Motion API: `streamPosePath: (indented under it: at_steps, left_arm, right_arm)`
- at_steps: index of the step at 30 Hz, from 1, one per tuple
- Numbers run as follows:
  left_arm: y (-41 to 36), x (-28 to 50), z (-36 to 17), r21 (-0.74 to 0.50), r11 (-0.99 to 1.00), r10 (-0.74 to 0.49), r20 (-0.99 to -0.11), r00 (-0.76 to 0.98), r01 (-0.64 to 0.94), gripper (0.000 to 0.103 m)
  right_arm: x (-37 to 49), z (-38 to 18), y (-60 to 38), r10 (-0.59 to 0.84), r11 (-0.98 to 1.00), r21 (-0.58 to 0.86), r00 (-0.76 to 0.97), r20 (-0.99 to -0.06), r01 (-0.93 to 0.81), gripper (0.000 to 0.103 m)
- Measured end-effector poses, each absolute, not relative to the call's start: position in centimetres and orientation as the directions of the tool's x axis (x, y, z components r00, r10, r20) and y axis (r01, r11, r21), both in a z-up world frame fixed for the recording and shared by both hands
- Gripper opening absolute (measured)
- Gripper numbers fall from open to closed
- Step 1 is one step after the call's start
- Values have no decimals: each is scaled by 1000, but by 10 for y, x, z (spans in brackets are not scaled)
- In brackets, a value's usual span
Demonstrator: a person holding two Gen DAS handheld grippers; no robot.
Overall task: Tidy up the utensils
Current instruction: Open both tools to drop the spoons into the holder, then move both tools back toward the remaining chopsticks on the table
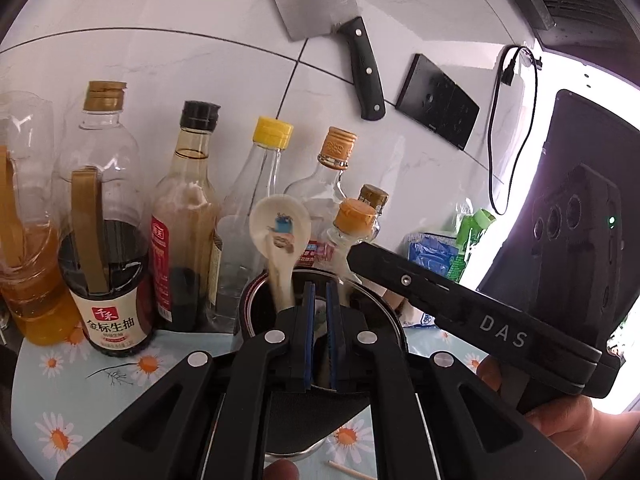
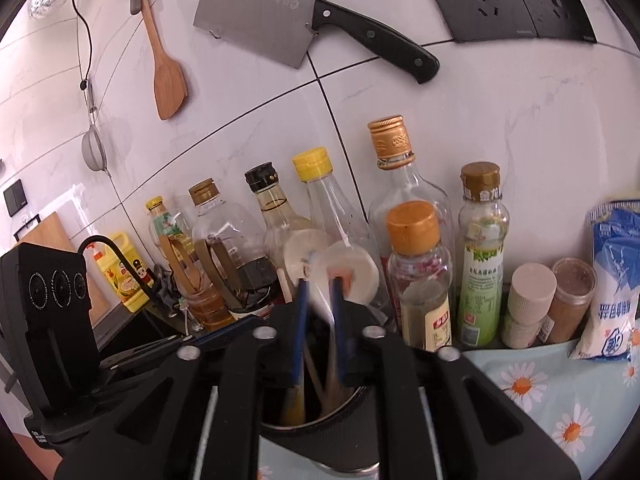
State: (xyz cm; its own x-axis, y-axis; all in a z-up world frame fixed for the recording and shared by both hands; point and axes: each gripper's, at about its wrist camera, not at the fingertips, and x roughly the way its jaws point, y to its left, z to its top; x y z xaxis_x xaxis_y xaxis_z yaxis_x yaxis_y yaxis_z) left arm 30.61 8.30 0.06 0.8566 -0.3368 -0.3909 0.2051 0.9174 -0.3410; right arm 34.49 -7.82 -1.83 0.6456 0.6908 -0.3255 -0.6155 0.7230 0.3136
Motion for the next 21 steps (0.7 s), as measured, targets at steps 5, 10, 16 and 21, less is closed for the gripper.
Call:
streamPosePath:
  at_steps: [5,10,16,21]
  left_arm:
    - [88,298,6,-353,914,-334,-379,863,199,5]
    - [88,291,8,-348,917,-326,-377,867,194,5]
    - [88,281,15,-327,929,-300,-382,874,176,6]
    - [89,266,19,-275,945,-282,-409,868,178,23]
  right_arm:
    - [339,-13,-85,693,721,318,650,-312,-615,19]
    - [331,-5,-87,697,717,311,653,-297,-624,19]
    - [319,2,-91,699,715,296,645,-310,-634,19]
    - [312,8,-93,688,719,250,613,-389,-648,22]
